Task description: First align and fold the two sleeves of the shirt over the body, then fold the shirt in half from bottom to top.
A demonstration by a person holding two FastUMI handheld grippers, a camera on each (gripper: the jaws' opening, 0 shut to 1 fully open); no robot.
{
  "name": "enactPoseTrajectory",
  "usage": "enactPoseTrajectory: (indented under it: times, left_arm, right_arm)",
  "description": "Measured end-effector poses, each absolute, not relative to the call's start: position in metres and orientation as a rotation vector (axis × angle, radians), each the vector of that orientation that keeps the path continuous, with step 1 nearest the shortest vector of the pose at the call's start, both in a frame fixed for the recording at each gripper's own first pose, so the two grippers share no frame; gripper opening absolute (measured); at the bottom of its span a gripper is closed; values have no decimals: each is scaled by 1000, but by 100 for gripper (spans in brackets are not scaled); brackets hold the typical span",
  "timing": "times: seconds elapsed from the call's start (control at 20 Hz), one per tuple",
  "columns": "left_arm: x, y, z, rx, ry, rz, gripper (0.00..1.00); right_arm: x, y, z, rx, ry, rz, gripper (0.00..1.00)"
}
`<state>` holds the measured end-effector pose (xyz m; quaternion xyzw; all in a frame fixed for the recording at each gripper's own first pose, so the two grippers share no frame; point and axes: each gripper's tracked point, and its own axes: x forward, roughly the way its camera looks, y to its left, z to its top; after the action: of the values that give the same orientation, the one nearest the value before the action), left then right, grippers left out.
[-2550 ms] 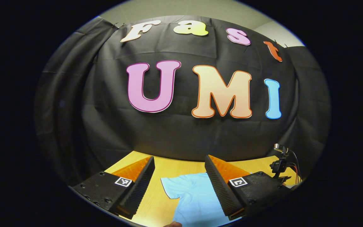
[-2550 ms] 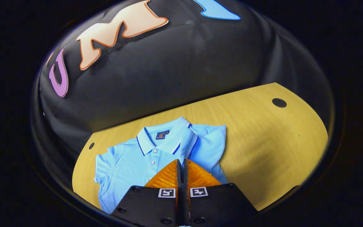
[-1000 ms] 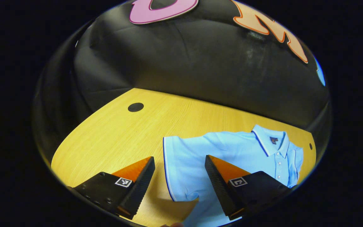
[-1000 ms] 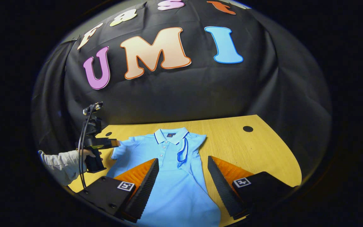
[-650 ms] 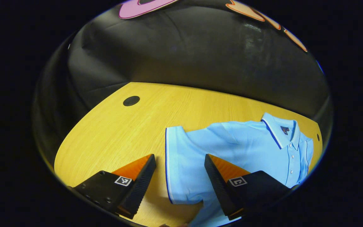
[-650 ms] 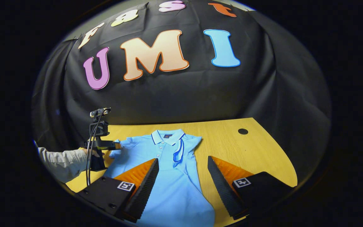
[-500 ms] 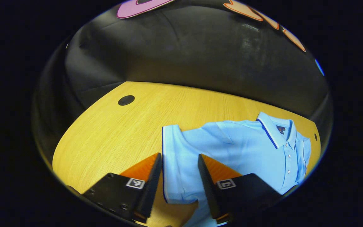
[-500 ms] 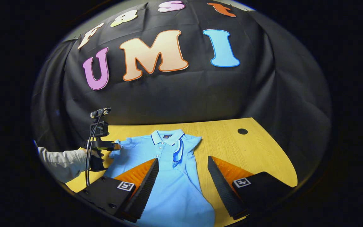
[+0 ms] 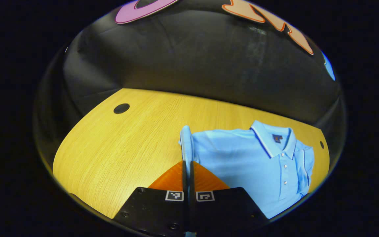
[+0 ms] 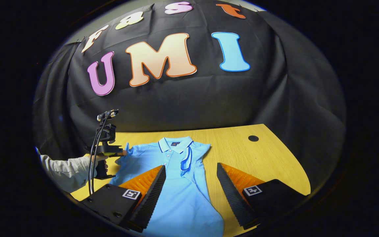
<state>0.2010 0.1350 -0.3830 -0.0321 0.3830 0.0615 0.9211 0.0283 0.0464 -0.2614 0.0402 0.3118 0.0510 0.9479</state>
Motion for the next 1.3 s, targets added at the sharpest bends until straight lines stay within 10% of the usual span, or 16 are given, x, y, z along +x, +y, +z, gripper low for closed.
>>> enactPoseTrajectory:
  times: [0.8, 0.95, 1.3]
  left_arm:
    - [193, -18, -389, -41, 835, -118, 0]
    - [191, -19, -366, -82, 766, -153, 100]
    - [148, 7, -284, -56, 594, -138, 96]
  right_arm:
    - [21, 6, -255, 108, 628, 41, 97]
    - [26, 12, -254, 136, 620, 45, 97]
    - [14, 24, -244, 109, 588, 110, 97]
